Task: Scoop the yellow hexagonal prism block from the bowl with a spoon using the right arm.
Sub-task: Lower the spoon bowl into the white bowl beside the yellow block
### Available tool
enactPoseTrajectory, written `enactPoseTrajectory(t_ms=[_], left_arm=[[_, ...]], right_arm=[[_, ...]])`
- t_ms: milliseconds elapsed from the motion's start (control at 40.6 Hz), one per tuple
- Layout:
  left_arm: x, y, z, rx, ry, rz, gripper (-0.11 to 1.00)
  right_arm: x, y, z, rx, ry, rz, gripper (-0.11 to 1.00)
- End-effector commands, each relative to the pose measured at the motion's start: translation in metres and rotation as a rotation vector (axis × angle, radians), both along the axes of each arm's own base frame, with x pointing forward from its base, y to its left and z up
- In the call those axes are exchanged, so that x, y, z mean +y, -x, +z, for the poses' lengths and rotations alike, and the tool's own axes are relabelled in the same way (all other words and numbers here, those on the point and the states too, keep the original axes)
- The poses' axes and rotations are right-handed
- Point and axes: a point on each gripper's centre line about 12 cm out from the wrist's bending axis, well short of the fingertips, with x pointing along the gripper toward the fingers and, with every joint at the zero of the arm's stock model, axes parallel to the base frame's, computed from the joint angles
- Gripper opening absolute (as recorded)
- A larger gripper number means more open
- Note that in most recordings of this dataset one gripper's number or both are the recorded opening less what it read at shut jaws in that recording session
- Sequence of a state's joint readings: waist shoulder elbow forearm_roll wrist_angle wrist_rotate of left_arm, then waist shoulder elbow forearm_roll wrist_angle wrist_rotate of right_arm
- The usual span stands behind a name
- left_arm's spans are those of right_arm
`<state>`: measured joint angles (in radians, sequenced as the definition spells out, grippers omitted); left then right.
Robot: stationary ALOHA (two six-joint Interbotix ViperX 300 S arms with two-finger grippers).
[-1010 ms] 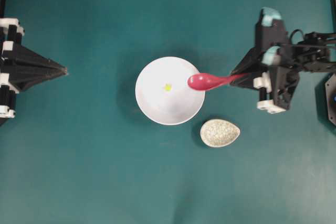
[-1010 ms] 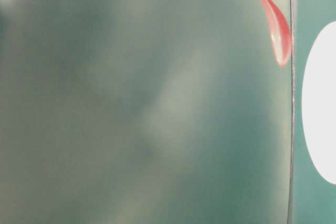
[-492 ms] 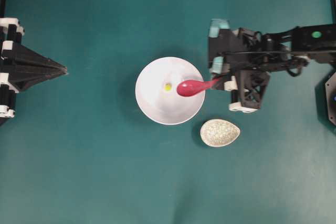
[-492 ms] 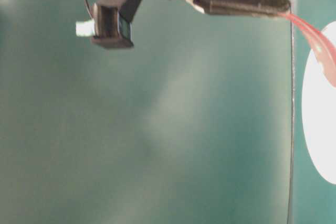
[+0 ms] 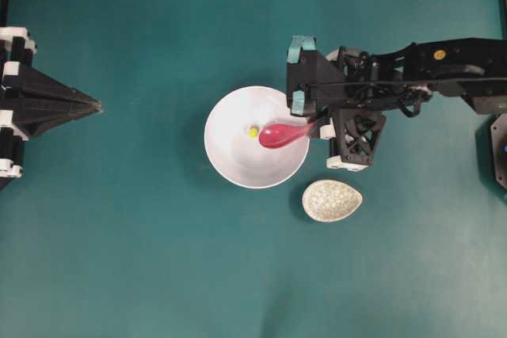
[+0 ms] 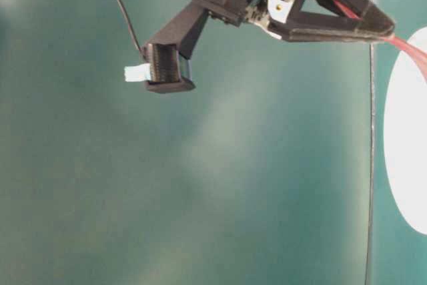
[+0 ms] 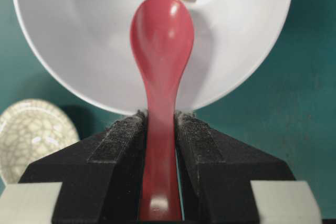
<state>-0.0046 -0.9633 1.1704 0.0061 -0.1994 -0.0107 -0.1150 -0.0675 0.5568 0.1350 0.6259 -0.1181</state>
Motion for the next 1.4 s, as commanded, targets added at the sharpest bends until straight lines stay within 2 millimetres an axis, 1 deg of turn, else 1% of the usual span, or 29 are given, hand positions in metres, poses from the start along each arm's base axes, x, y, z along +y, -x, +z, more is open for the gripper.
enactPoseTrajectory(t_ms=[0, 148, 394, 911, 1133, 1379], left_arm=[[0.0, -0.002, 0.012, -0.029, -0.006, 0.0, 0.0], [0.0, -0.002, 0.012, -0.031, -0.007, -0.001, 0.0], [0.0, -0.002, 0.012, -0.031, -0.007, -0.002, 0.0], [0.0, -0.002, 0.012, -0.031, -0.017, 0.0, 0.0], [0.0, -0.002, 0.011, -0.029, -0.017, 0.0, 0.0], [0.0, -0.002, 0.012, -0.029, -0.017, 0.0, 0.0]], right_arm=[[-0.005, -0.005, 0.01, -0.03, 0.003, -0.013, 0.25], [-0.009, -0.007, 0.006, -0.02, 0.003, -0.022, 0.24], [-0.01, -0.01, -0.001, 0.0, 0.002, -0.019, 0.25], [-0.012, -0.028, 0.0, -0.014, 0.006, -0.015, 0.25], [-0.011, -0.03, 0.001, -0.017, 0.003, -0.015, 0.24], [-0.012, -0.036, 0.006, -0.049, 0.005, -0.02, 0.25]])
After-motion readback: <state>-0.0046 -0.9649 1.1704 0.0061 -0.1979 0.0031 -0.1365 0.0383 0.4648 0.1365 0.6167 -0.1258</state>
